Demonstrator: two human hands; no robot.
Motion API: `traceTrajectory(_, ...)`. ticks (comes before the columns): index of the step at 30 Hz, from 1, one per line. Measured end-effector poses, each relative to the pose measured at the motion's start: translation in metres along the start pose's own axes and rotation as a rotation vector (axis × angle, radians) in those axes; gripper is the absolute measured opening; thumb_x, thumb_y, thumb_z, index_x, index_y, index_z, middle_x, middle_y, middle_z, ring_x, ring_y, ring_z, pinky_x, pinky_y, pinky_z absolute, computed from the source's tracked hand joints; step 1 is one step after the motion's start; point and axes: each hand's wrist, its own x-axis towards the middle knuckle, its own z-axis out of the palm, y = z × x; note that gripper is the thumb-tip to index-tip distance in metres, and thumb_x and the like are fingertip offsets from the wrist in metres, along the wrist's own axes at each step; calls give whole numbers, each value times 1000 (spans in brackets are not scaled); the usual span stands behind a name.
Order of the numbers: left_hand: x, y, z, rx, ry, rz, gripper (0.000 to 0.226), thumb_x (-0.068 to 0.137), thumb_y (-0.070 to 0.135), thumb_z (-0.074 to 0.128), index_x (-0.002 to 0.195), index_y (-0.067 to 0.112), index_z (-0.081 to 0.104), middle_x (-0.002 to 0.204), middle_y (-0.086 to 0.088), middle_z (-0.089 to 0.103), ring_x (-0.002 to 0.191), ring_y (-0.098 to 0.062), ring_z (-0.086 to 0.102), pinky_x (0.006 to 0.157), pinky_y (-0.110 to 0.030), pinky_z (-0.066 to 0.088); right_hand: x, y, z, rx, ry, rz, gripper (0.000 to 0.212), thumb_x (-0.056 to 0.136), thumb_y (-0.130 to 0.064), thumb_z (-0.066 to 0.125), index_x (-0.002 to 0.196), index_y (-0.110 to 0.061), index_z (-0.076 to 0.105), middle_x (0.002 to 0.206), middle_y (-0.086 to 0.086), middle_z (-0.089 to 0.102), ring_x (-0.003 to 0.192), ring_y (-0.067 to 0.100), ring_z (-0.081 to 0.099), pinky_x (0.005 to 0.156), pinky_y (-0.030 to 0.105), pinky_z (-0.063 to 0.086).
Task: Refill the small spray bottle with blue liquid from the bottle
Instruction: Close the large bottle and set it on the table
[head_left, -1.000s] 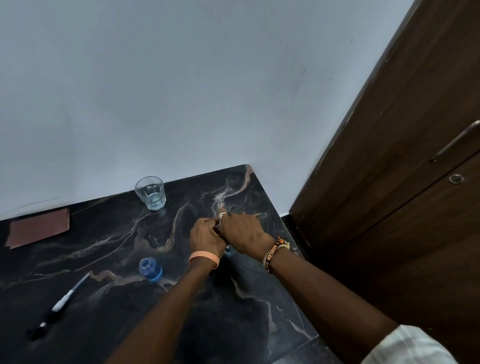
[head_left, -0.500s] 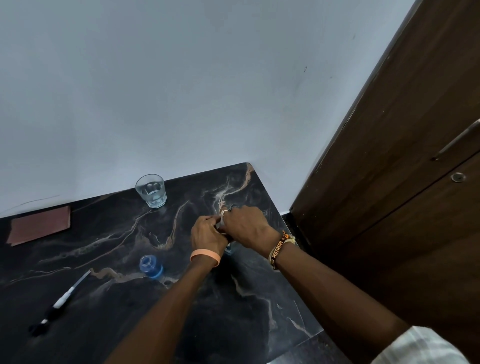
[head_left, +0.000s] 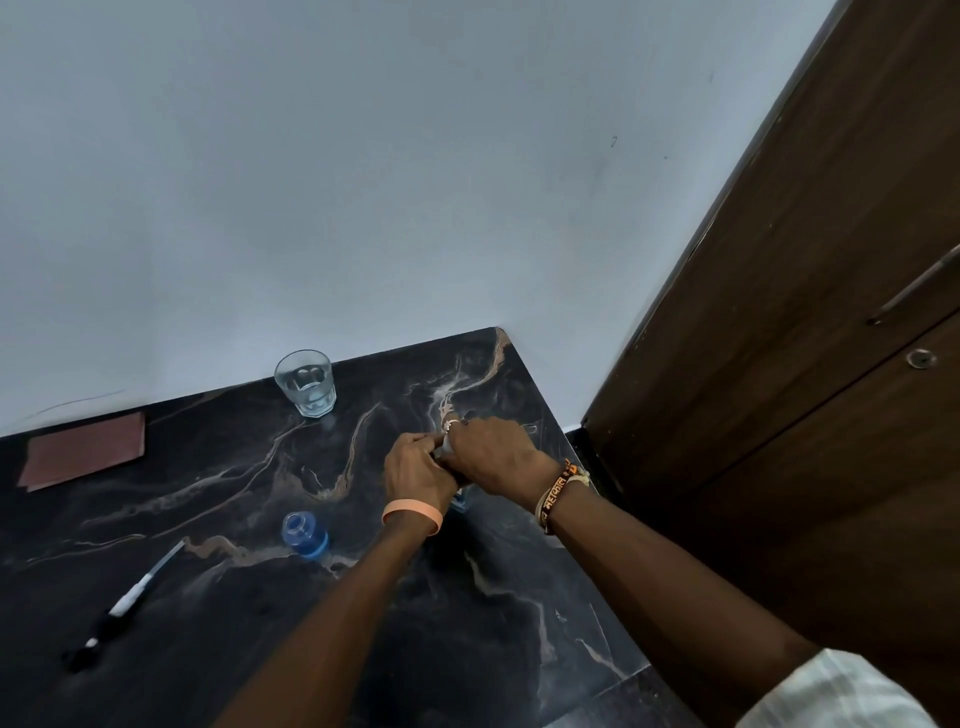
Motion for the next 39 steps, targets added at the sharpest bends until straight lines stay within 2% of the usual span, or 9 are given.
traceTrajectory(4, 0, 2, -1, 2, -7, -10, 44, 61, 18, 88, 102, 12, 74, 104, -7, 65, 94, -20, 63, 83, -24, 49, 1, -2, 1, -99, 43, 3, 32, 101, -25, 49, 129, -8, 48, 107, 9, 66, 92, 30, 68, 61, 39, 48)
traceTrajectory(8, -1, 0, 0, 6, 20, 1, 34, 65, 14, 83, 98, 12, 75, 101, -8, 66, 93, -21, 63, 79, -20, 43, 4, -3, 6, 30, 13, 36, 28, 103, -26, 44, 123, -6, 48, 107, 13, 66, 94, 32, 67, 70, 41, 52)
traceTrajectory(11, 0, 1, 0, -11, 12, -3, 40, 61, 18, 87, 98, 12, 75, 102, -8, 66, 91, -21, 62, 79, -22, 46, 4, 1, 3, -30, 9, -4, 25, 99, -23, 53, 117, -7, 54, 105, 12, 65, 92, 32, 67, 64, 40, 49)
traceTrajectory(18, -1, -1, -1, -6, 6, 14, 41, 59, 18, 88, 97, 12, 75, 100, -8, 66, 91, -20, 62, 78, -20, 43, 2, 1, 0, -92, -14, -68, 29, 99, -18, 53, 124, -3, 50, 113, 14, 61, 99, 34, 65, 71, 42, 54)
traceTrajectory(23, -1, 1, -1, -1, -2, 12, 44, 58, 22, 89, 98, 12, 75, 101, -6, 65, 91, -18, 61, 78, -19, 43, -2, 2, 2, -154, 29, -86, 38, 96, -19, 59, 131, -9, 48, 112, 11, 58, 94, 32, 66, 58, 38, 47)
traceTrajectory(28, -1, -3, -1, -1, 7, 14, 43, 58, 22, 89, 97, 11, 75, 101, -8, 66, 90, -19, 62, 77, -19, 43, 1, 0, 3, -108, 12, -54, 34, 98, -19, 55, 129, -6, 46, 108, 12, 62, 93, 33, 67, 66, 41, 53)
traceTrajectory(34, 1, -1, 1, -14, 19, 22, 37, 61, 15, 86, 96, 11, 75, 98, -9, 66, 89, -20, 63, 77, -20, 45, 1, -2, 10, -178, 63, -29, 40, 99, -18, 54, 135, -7, 41, 101, 9, 66, 83, 30, 69, 58, 37, 51)
traceTrajectory(37, 0, -4, 1, -20, 29, 27, 35, 62, 12, 84, 96, 8, 75, 100, -10, 66, 90, -21, 64, 79, -22, 48, 5, -1, 11, -38, 45, -2, 29, 103, -24, 47, 126, -6, 46, 102, 11, 67, 88, 31, 68, 65, 41, 52)
traceTrajectory(39, 0, -2, 1, -29, 21, 21, 39, 59, 15, 87, 96, 9, 75, 102, -8, 65, 91, -20, 63, 81, -25, 51, 5, 4, 11, -51, 74, -42, 24, 103, -29, 46, 115, -8, 51, 98, 9, 66, 85, 30, 68, 60, 39, 49)
